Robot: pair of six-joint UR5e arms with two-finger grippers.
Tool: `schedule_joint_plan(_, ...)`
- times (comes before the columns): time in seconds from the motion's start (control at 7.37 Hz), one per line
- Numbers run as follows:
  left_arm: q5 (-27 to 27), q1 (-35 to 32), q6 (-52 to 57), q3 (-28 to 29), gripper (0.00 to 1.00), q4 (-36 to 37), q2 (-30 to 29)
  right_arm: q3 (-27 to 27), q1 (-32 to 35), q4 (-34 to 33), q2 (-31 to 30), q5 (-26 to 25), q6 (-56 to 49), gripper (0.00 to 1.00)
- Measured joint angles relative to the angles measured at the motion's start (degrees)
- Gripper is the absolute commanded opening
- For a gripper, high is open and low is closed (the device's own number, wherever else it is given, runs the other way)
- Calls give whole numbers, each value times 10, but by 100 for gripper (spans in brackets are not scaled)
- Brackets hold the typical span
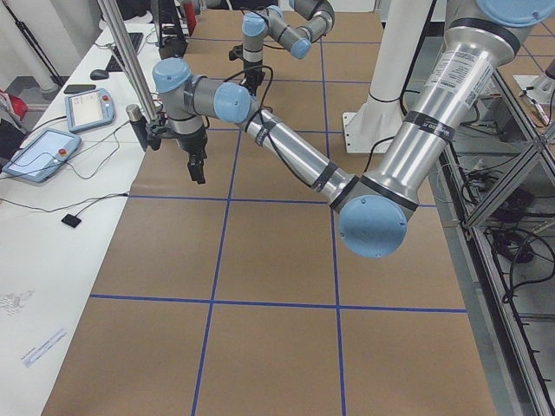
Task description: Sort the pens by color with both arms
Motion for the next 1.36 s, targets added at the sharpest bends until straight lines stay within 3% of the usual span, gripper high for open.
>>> schedule_joint_plan(0.41, -1, 59, -105, -38, 100, -2, -20, 61, 24, -94, -2, 10, -28, 16)
schedule_joint_plan(0.95, 17, 151, -298, -48, 100, -31, -79, 68, 69, -116, 0, 14, -82, 15)
schedule_joint_plan(1.09, 34, 182, -371, -50, 100, -48, -92, 62, 94, -134, -1, 31, -138, 15)
schedule_joint_plan(1.36, 91, 254, -516, -50, 100, -61, -133, 13, 160, -201, 2, 113, -291, 16)
